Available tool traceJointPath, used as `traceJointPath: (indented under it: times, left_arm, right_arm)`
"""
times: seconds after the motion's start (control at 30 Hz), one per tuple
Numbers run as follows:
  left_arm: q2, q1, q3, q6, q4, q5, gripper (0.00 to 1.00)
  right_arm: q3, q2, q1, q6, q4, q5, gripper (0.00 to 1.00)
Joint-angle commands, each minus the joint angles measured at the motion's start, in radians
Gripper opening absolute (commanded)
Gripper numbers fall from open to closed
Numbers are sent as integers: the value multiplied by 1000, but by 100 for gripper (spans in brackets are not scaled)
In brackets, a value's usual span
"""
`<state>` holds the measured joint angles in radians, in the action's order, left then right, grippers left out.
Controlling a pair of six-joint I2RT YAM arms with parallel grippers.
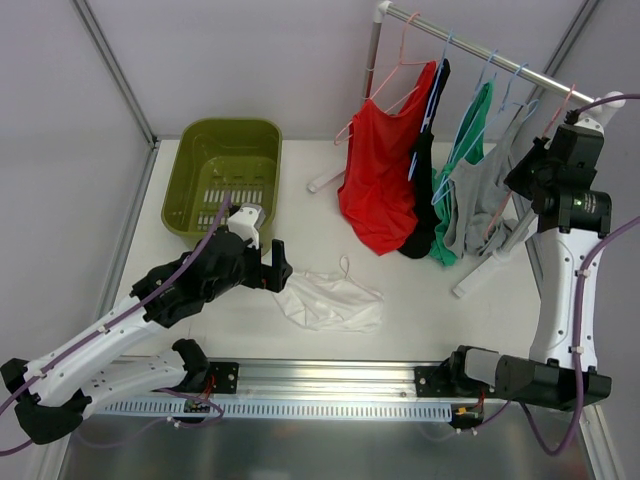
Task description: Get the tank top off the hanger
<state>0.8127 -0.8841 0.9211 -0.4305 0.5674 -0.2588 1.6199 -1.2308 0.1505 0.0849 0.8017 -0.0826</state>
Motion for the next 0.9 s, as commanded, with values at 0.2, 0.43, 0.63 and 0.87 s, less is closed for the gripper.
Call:
traceJointPath:
  times: [0.2,0.43,0.63,0.87]
  left_arm:
    - [-1,-9,35,19,-1,10,99]
    - [16,-7,62,15,0,52,99]
    - [54,-9,58,-2,-4,67,99]
    - [209,-38,71,-5,-30,90,99]
  right_arm:
    - [-74,67,21,-14,-93,52,4]
    - [-61,114,24,-19,-93,60,58]
    - [-64,197,29,-30,-78,60,87]
    - [-80,344,29,-56,13,38,99]
